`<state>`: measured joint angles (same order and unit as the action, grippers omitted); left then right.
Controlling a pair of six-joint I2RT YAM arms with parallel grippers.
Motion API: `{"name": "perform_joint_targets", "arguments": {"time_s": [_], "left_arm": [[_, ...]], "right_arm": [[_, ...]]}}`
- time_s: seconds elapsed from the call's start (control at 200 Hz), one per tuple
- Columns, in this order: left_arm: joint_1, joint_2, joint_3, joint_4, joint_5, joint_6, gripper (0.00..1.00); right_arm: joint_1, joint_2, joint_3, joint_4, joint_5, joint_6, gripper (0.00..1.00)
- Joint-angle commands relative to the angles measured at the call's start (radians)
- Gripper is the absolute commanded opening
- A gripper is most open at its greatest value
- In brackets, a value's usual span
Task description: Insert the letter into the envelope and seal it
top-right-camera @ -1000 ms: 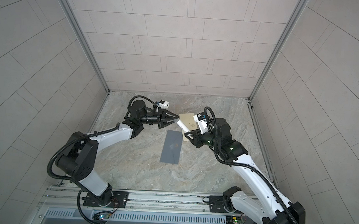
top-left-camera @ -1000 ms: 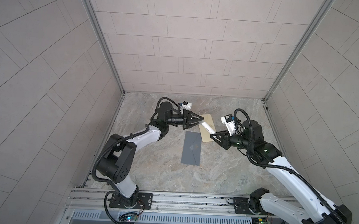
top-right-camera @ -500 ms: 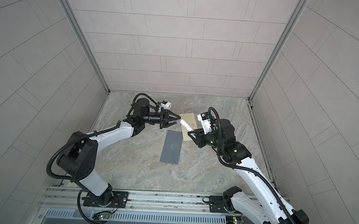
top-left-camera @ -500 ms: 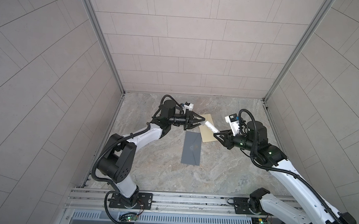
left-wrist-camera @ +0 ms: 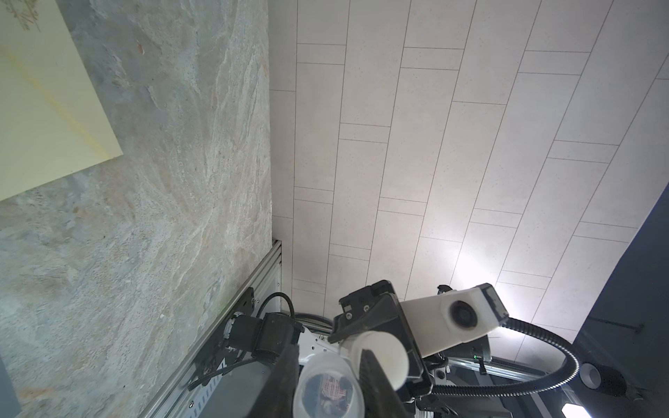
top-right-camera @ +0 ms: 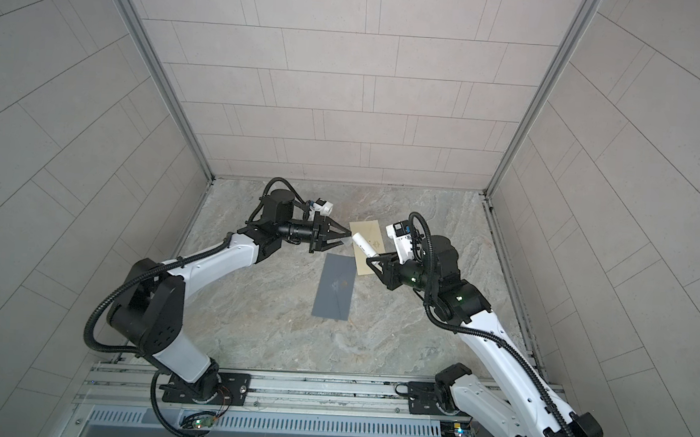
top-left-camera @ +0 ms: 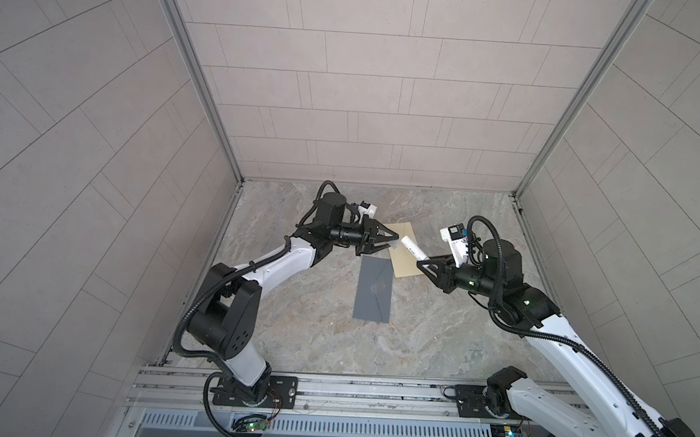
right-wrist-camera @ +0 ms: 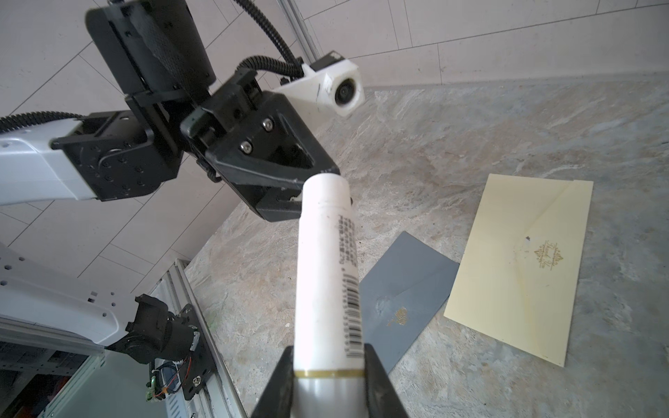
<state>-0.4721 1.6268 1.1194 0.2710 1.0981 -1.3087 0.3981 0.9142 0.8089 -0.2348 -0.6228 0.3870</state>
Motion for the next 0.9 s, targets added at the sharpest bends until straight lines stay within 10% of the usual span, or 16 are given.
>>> {"name": "perform_joint_targets", "arguments": {"time_s": [0.0,0.896], "left_arm": [[-0.003,-0.029,0.046,0.01,0.009,-0.003,0.3],[-0.005,-0.027,0.024,0.023,0.009,-0.001,0.3]], "right_arm": [[-0.004,-0.016,-0.028,0.035,-0.003,0.018,0.0],[0.008,0.042,-0.025,0.168,-0.04,0.084,0.0]]}}
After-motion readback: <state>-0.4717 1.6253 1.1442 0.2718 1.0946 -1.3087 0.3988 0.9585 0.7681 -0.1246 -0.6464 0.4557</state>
